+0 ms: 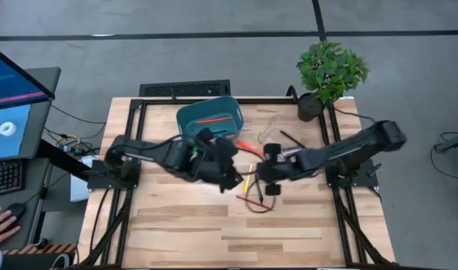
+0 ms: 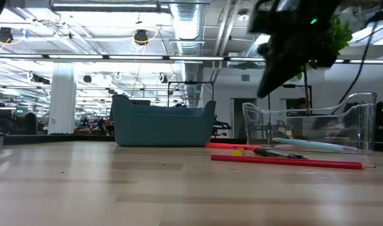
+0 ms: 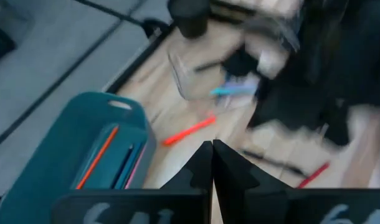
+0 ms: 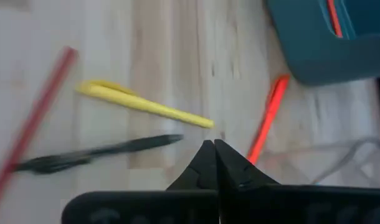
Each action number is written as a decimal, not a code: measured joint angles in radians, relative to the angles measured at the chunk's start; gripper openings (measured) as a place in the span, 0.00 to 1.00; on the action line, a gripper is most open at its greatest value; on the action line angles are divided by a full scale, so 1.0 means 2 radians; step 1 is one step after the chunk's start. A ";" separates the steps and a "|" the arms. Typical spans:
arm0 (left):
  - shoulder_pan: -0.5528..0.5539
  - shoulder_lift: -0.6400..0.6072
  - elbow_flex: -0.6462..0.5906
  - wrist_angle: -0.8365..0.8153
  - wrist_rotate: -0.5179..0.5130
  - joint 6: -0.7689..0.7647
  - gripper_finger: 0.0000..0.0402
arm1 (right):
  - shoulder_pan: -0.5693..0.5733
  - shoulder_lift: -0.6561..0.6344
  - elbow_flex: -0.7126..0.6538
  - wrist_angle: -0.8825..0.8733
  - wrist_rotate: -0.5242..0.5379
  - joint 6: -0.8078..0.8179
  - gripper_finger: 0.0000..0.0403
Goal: Sort pens & pencils
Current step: Put the orange pen into the transparent bin
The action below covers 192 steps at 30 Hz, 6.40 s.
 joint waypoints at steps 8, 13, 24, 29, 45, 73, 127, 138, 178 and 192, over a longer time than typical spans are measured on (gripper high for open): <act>-0.061 -0.032 0.000 -0.051 -0.064 -0.047 0.00 | -0.031 0.195 0.144 -0.061 0.068 -0.013 0.00; -0.073 -0.035 -0.001 -0.078 -0.063 -0.058 0.00 | -0.071 0.281 0.225 -0.107 0.092 -0.013 0.00; -0.076 -0.036 -0.001 -0.102 -0.051 -0.057 0.00 | -0.140 0.316 0.239 -0.099 0.109 -0.032 0.00; -0.076 -0.036 -0.001 -0.102 -0.053 -0.049 0.00 | -0.154 0.316 0.220 -0.073 0.107 -0.044 0.00; -0.075 -0.036 -0.001 -0.102 -0.056 -0.048 0.00 | -0.125 0.311 0.200 -0.064 0.035 -0.072 0.00; -0.025 -0.020 -0.214 0.149 0.052 -0.310 0.43 | 0.095 -0.124 0.249 -0.323 -0.036 0.220 0.18; 0.068 0.107 -0.400 0.394 0.213 -0.260 0.17 | 0.169 -0.201 0.248 -0.357 -0.010 0.290 0.25; 0.061 0.116 -0.325 0.358 0.252 -0.249 0.02 | 0.170 -0.202 0.242 -0.336 0.024 0.285 0.25; -0.058 0.008 -0.025 0.257 -0.124 -0.086 0.06 | -0.046 -0.169 0.083 0.274 -0.247 0.138 0.58; -0.055 0.008 -0.025 0.256 -0.125 -0.077 0.06 | -0.053 -0.165 0.083 0.283 -0.263 0.102 0.08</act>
